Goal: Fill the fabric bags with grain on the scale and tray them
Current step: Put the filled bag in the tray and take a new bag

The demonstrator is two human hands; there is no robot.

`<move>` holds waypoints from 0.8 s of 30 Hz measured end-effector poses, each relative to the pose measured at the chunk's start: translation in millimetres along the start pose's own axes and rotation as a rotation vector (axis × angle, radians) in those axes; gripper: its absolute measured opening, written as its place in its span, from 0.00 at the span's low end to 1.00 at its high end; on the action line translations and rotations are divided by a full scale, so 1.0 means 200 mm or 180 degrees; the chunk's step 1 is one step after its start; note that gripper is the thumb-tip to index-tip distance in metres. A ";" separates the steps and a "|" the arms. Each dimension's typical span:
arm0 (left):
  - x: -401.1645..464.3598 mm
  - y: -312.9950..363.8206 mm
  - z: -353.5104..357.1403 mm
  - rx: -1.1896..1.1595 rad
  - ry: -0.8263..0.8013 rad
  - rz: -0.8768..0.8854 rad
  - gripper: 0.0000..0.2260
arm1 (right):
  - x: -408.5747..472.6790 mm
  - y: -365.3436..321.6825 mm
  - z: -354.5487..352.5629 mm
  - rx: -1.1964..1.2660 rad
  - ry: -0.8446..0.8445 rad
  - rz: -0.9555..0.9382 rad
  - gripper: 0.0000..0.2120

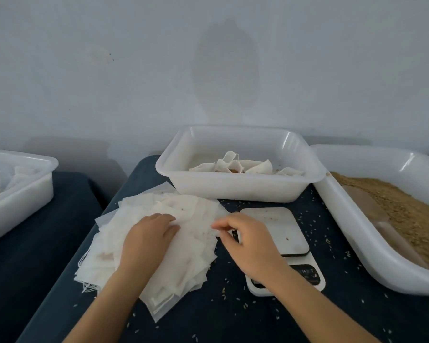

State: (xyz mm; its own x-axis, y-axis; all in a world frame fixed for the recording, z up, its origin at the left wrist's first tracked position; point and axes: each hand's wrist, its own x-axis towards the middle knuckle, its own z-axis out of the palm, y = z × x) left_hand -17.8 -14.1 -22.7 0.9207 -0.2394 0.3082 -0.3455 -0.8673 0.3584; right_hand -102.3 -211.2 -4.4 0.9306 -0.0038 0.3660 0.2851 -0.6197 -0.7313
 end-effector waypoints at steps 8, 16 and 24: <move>-0.07 0.22 -0.06 -0.2420 0.0184 -0.0353 0.13 | -0.15 0.11 -0.01 0.0678 0.0433 0.0397 0.13; -0.19 0.47 0.15 -0.4595 -0.0745 -0.0268 0.19 | -0.14 0.12 -0.08 0.1587 0.0364 0.0877 0.20; -0.20 0.42 0.18 -0.5412 -0.0539 -0.0705 0.24 | -0.12 0.16 -0.15 0.2341 0.0006 0.1237 0.08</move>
State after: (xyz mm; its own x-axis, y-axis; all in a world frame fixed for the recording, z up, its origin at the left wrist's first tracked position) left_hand -77.5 -92.9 -36.0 0.9424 -0.3251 0.0789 0.0941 0.4840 0.8700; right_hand -123.2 -254.4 -19.0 0.9935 -0.1135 0.0104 0.0215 0.0972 -0.9950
